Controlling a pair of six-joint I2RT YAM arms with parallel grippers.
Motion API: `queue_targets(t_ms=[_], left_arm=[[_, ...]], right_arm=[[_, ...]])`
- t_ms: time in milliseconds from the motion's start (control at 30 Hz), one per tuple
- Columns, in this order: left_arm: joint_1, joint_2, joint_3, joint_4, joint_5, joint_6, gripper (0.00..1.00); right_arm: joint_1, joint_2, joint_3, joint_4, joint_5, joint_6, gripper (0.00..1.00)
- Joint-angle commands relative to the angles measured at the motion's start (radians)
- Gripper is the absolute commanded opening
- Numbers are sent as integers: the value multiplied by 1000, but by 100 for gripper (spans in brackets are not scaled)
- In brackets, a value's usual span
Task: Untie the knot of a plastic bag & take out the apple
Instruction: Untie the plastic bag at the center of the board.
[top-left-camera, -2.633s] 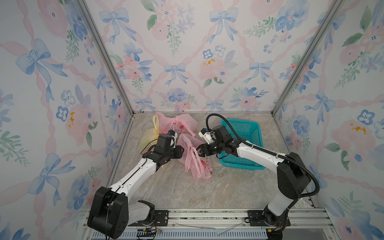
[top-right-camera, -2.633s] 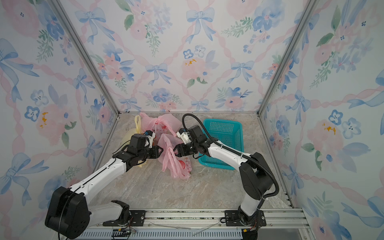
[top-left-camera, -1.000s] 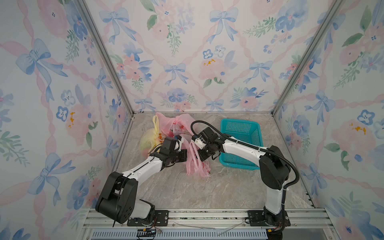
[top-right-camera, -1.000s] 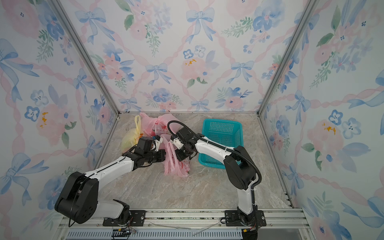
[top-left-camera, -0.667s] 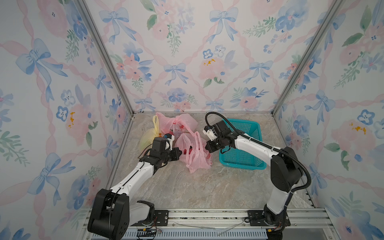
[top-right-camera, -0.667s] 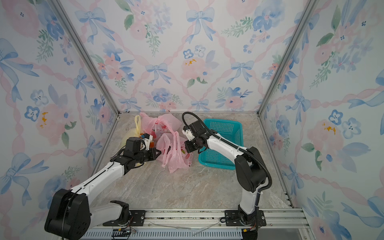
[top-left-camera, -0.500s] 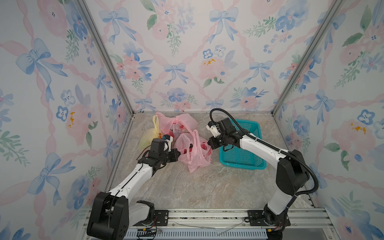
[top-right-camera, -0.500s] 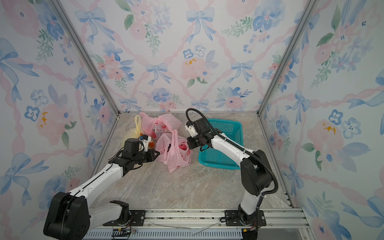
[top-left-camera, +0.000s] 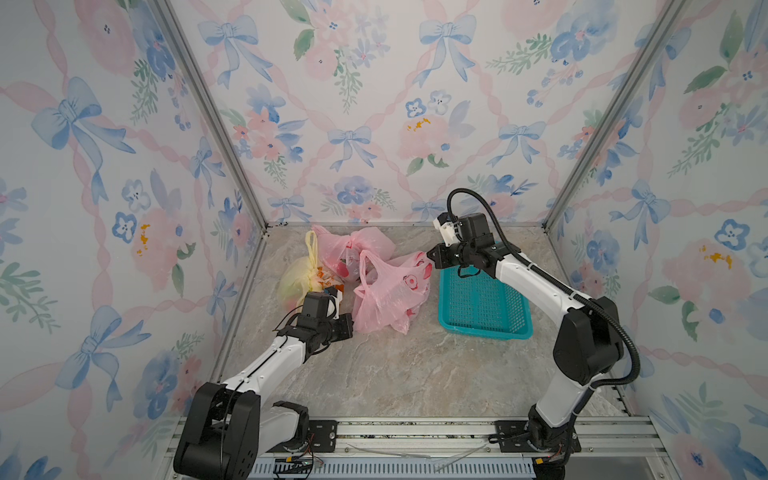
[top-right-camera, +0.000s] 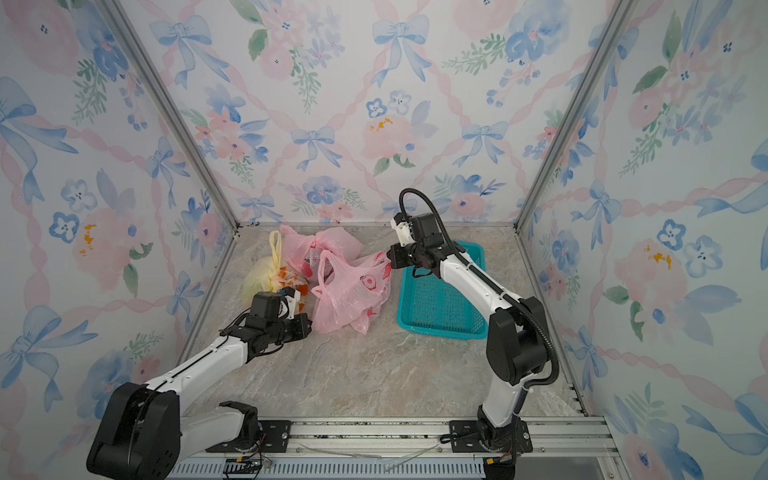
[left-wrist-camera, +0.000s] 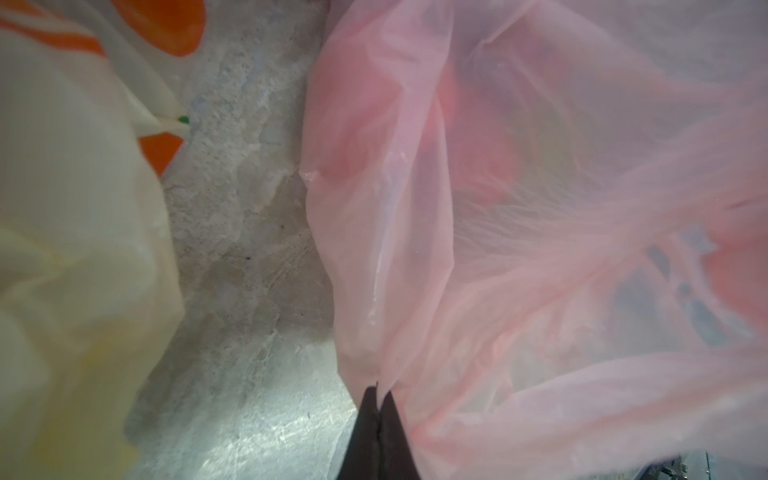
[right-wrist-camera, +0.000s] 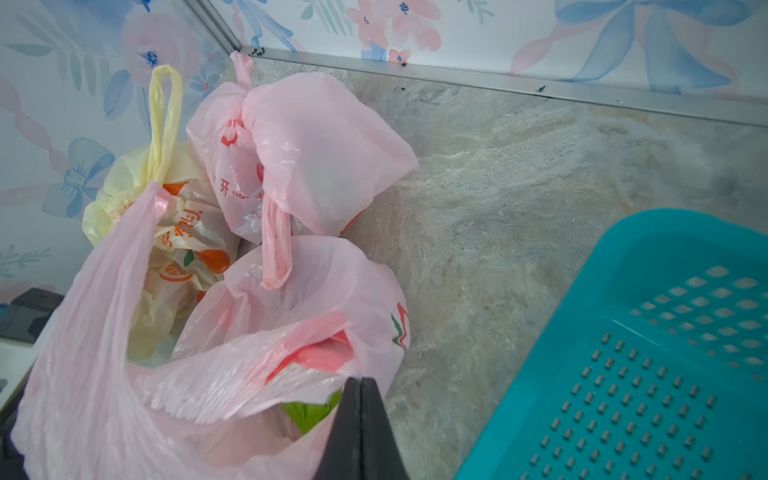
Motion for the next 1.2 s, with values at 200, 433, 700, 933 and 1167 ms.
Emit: queue_targets(t_ms=[200, 433, 700, 933, 1167], left_arm=[[-57, -37, 35, -43, -50, -32, 0], [-139, -27, 159, -40, -59, -21, 26], [-140, -9, 207, -24, -87, 9, 32], [-139, 77, 329, 16, -94, 73, 40], [-133, 168, 404, 76, -39, 90, 42]], right_arm=[[34, 40, 113, -9, -248, -28, 37], [149, -82, 122, -108, -152, -116, 76], [296, -12, 222, -262, 60, -161, 81], [338, 69, 309, -328, 152, -176, 88], [350, 100, 318, -420, 122, -197, 62]])
